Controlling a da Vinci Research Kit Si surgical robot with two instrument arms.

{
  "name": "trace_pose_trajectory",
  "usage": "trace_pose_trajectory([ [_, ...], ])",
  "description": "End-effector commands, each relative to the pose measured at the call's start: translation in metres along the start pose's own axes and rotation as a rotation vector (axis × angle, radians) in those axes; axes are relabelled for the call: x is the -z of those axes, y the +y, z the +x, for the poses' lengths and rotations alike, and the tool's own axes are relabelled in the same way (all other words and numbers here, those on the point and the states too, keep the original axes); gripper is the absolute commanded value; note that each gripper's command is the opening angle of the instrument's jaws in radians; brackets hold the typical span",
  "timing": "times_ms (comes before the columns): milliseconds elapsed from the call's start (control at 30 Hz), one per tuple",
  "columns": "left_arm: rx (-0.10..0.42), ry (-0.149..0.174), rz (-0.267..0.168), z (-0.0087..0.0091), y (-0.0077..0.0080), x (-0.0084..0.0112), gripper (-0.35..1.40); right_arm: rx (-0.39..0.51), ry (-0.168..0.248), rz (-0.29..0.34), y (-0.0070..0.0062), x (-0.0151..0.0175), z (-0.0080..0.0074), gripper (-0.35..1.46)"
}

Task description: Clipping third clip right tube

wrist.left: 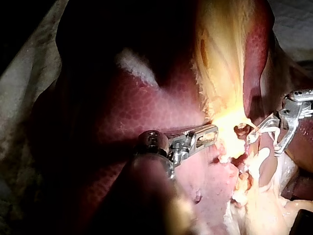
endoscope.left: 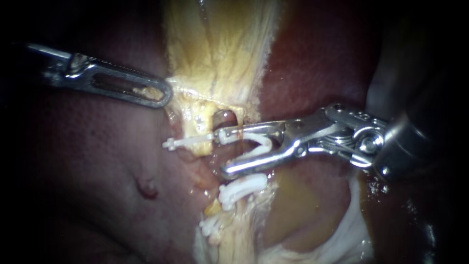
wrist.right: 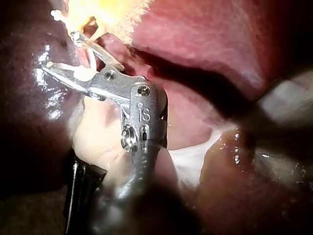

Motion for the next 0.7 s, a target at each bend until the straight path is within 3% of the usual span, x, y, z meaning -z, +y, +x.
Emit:
trace_pose_trajectory([
  [33, 0.000, 0.000, 0.000, 0.0000, 0.0000, 0.0000, -0.35, -0.015, 0.000, 0.000, 0.0000, 0.0002, -0.0002, 0.35],
  [267, 0.000, 0.000, 0.000, 0.0000, 0.0000, 0.0000, -0.35, -0.027, -0.002, 0.005, -0.0002, 0.0012, -0.0004, -0.14],
  [467, 0.000, 0.000, 0.000, 0.0000, 0.0001, -0.0001, -0.35, -0.039, -0.004, 0.004, -0.0002, 0.0013, -0.0004, -0.35],
  [700, 0.000, 0.000, 0.000, 0.0000, 0.0001, -0.0001, -0.35, -0.122, -0.025, -0.002, -0.0004, 0.0019, -0.0009, -0.35],
])
